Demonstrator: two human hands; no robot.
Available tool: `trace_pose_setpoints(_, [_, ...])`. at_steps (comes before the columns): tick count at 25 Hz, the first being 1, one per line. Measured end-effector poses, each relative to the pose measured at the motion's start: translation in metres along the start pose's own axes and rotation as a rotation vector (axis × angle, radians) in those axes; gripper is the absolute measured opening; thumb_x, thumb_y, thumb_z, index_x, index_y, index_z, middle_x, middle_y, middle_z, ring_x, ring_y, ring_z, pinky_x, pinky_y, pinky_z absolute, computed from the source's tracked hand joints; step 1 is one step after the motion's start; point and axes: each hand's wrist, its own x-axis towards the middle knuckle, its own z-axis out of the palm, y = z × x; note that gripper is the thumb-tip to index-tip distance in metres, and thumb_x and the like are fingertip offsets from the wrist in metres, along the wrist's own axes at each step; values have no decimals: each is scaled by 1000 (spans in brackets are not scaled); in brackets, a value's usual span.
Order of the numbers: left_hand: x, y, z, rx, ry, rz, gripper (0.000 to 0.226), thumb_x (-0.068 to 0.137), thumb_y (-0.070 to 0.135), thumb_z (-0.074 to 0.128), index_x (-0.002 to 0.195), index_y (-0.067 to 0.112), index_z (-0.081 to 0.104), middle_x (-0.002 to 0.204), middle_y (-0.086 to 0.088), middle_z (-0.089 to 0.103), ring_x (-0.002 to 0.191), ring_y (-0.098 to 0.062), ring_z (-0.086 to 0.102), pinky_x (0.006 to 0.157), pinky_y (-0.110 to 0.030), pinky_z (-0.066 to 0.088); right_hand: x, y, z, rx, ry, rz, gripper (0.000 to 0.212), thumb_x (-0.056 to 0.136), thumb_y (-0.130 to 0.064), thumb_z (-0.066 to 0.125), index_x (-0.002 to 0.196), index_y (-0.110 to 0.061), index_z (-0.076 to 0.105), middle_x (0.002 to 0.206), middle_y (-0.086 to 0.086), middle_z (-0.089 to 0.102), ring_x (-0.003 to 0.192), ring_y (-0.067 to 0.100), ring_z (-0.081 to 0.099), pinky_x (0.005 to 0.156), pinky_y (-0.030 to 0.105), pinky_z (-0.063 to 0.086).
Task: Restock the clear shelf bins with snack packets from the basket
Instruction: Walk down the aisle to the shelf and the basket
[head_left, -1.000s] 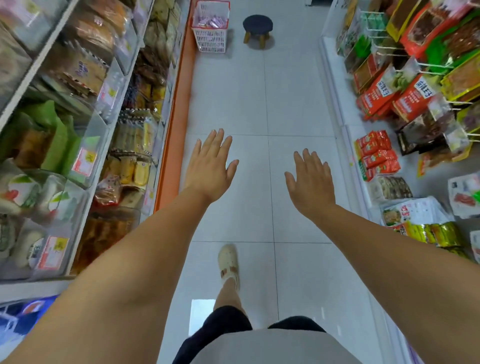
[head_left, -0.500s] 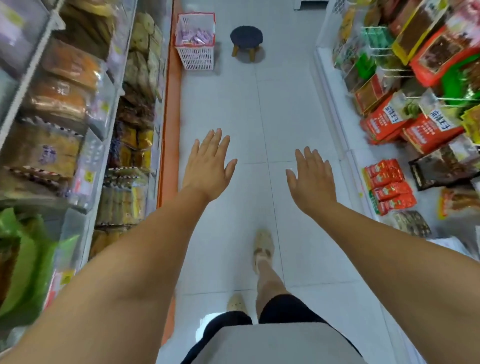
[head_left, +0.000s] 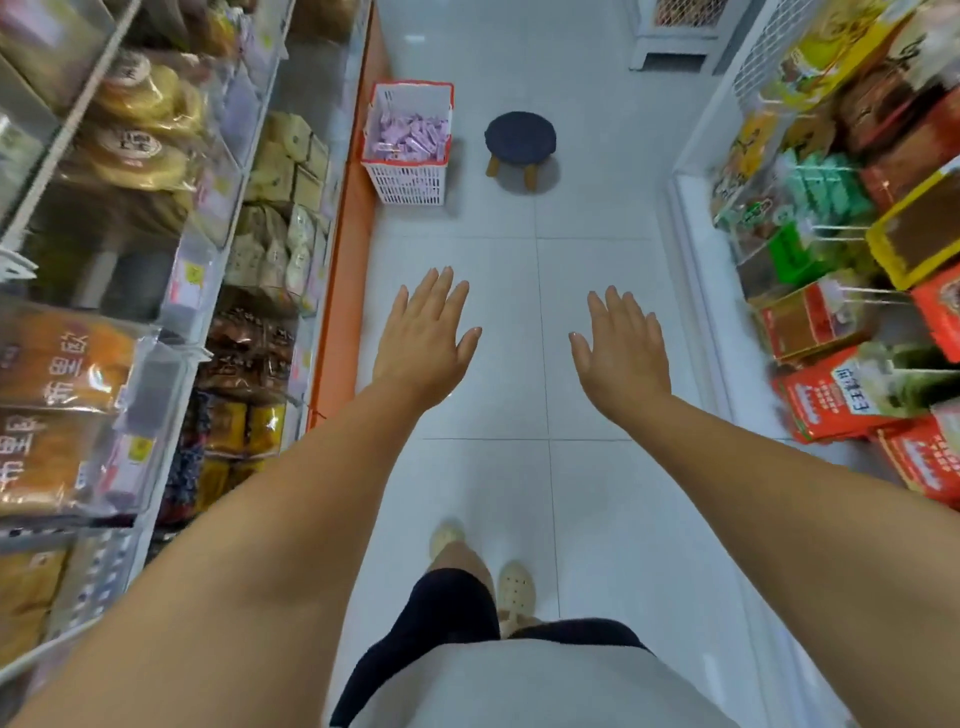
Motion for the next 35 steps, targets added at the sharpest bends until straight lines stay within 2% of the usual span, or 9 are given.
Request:
trace_pose_setpoints(10, [313, -125, -20, 50, 19, 22, 61, 100, 46, 31, 152, 15, 22, 160, -7, 17, 149, -22, 8, 120, -42, 6, 317, -53, -26, 47, 22, 49, 57, 103, -40, 24, 153, -15, 14, 161, 8, 11, 149, 24, 5, 120, 43, 4])
trace_pose_setpoints(17, [514, -144, -22, 56, 27, 47, 61, 100, 45, 32, 152, 14, 22, 160, -7, 15, 148, -22, 9, 120, -43, 11, 515, -32, -58, 19, 57, 59, 57, 103, -39, 26, 153, -14, 15, 161, 9, 13, 149, 26, 7, 120, 44, 6])
trace_pose_setpoints(21, [618, -148, -27, 43, 60, -16, 60, 99, 42, 38, 150, 11, 27, 158, -11, 22, 147, -25, 15, 120, -43, 12, 637, -19, -82, -4, 38, -39, 56, 102, -37, 30, 152, -14, 17, 160, 9, 15, 148, 27, 10, 120, 45, 9])
trace_pose_setpoints(25, [712, -156, -31, -6, 105, -94, 61, 98, 44, 33, 149, 10, 30, 156, -12, 26, 146, -27, 19, 120, -43, 14, 747, -11, -106, -6, 16, -84, 56, 103, -38, 29, 152, -14, 18, 160, 10, 16, 148, 27, 10, 119, 45, 8])
trace_pose_setpoints(35, [960, -204, -3, -26, 41, -155, 60, 99, 45, 33, 150, 13, 27, 159, -9, 19, 148, -24, 12, 119, -43, 9, 1004, -11, -117, -34, -22, -118, 57, 103, -38, 28, 153, -15, 16, 161, 8, 12, 149, 25, 7, 120, 43, 5])
